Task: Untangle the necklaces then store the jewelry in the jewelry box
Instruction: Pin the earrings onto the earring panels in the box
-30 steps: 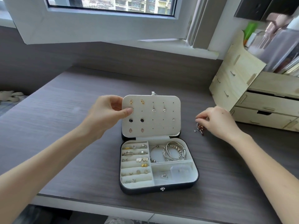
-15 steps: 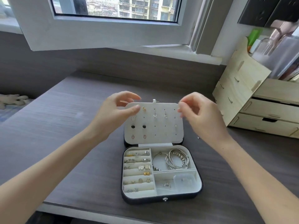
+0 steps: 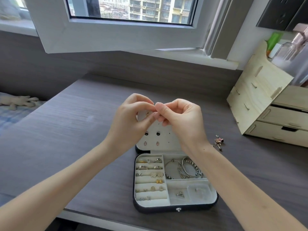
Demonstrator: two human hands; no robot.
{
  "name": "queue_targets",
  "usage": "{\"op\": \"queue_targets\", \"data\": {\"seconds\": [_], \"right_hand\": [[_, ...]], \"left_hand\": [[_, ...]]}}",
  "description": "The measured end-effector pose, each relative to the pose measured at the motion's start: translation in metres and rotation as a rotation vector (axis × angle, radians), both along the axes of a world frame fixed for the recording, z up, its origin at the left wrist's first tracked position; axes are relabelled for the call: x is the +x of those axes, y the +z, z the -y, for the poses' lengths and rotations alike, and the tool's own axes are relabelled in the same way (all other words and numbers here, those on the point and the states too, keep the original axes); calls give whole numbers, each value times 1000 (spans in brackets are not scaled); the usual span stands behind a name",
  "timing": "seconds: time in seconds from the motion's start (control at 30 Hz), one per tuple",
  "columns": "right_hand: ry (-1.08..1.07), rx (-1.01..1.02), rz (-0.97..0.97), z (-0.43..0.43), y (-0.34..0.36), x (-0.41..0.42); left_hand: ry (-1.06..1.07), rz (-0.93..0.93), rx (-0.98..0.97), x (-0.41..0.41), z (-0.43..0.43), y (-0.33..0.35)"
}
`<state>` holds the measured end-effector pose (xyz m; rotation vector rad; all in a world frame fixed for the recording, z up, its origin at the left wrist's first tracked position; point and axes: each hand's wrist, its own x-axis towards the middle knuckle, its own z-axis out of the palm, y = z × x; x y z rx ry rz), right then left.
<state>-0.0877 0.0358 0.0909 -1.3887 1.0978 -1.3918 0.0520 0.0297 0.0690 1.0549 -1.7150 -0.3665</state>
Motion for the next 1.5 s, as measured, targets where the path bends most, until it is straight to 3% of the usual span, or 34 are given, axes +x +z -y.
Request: {"op": "queue_targets", "data": {"seconds": [0.23,0.57,0.73,0.9,1.13,1.33,1.5], "right_hand": [[62,-49,-103,-1,6,-6],[300,-98,-218,-1,19,-23],[242,-242,-426,-3,19,-28],[224,-511,-669,-5,26,-29],[340,-556,-790,-3,29,-38],[373,-540,-820,-6,27,-39],[205,-782,-982,-1,17,-46]], "left_hand": [[-70,-64,-24,0,0,0],[-228,-96,151,0,1,13],[-392,-119,368,9,2,21],[-530,-47,513,21,3,38],[-533,219,417,20,5,48],[-548,224,422,21,10,52],[-554,153,491,27,13,52]]}}
